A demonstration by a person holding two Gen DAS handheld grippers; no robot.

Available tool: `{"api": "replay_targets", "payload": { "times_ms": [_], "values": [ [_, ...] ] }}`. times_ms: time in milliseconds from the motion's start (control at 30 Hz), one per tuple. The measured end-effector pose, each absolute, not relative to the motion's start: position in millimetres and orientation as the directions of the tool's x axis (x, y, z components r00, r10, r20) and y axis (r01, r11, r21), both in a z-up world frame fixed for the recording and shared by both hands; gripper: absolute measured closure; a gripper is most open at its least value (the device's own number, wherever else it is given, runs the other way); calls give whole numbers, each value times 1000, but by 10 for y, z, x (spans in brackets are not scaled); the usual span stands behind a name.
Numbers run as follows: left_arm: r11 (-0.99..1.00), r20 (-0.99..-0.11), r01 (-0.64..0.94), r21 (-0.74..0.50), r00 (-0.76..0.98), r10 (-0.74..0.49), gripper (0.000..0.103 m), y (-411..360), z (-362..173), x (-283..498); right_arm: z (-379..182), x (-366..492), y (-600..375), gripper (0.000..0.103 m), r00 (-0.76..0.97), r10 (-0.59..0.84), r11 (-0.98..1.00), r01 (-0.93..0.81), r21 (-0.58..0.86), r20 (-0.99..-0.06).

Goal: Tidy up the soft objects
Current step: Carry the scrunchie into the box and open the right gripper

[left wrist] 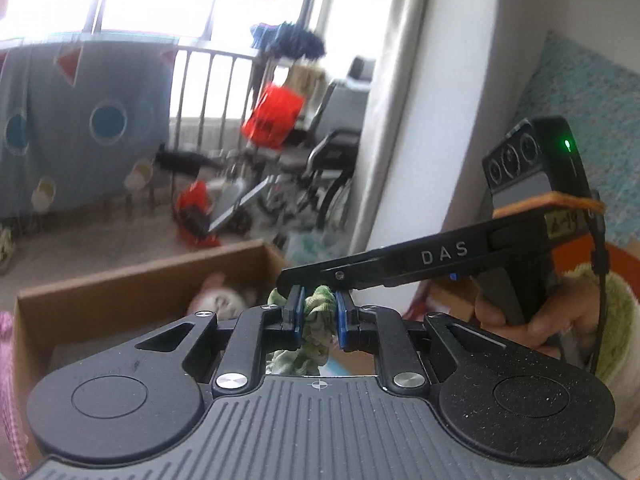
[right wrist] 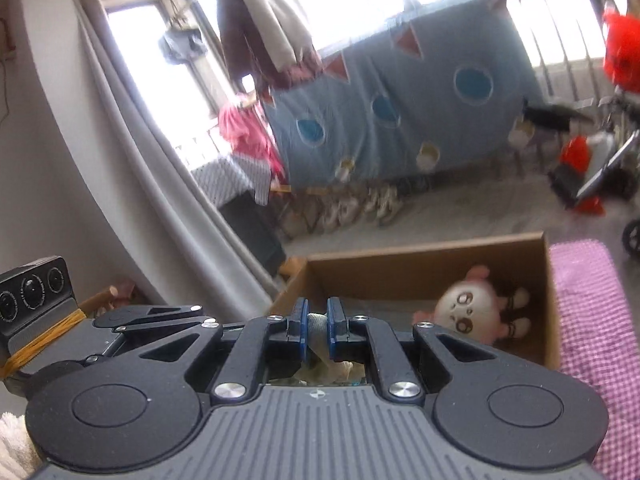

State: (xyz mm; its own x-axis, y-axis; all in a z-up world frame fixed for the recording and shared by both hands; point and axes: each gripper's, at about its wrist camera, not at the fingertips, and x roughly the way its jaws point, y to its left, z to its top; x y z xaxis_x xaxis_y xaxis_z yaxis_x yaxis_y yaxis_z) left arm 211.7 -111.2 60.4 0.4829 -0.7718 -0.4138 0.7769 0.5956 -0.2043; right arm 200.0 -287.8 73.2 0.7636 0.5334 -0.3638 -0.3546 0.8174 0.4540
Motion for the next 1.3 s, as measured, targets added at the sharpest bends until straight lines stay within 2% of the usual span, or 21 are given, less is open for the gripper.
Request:
{"api": "replay_targets", "payload": {
  "times_ms": [333,533,600,700,833,1033,1300],
  "values": [
    [646,-639,681,-346,332,-693,88,-1316,-175,2616,-94,2858,-2797,93,499,549,835,-304,458,-670],
    [645,-688,659,-388,259,-678,81,-1306,-412,2641,-415,3008,-2692,93,340,486,865,-318,388,-805],
    [651,-686,633,-418,250,-684,75,-1246,-438,2662,-469,3012,-2653,92,311,469,869,-329,369,-827],
    [661,-672,582,-474,247,-698,56,-1115,-435,2717,-541,3007,-2632,91,275,451,874,-330,357,-849],
    [676,-623,528,-515,311,-718,41,-871,-369,2732,-584,3074,-2654,90,269,425,889,-304,343,-864],
    [687,-549,483,-543,415,-726,33,-563,-214,2741,-511,3176,-2787,88,302,445,893,-227,389,-843],
    [704,-514,474,-529,481,-711,29,-374,-152,2660,-331,3186,-2815,88,349,465,885,-217,412,-814]
  ]
}}
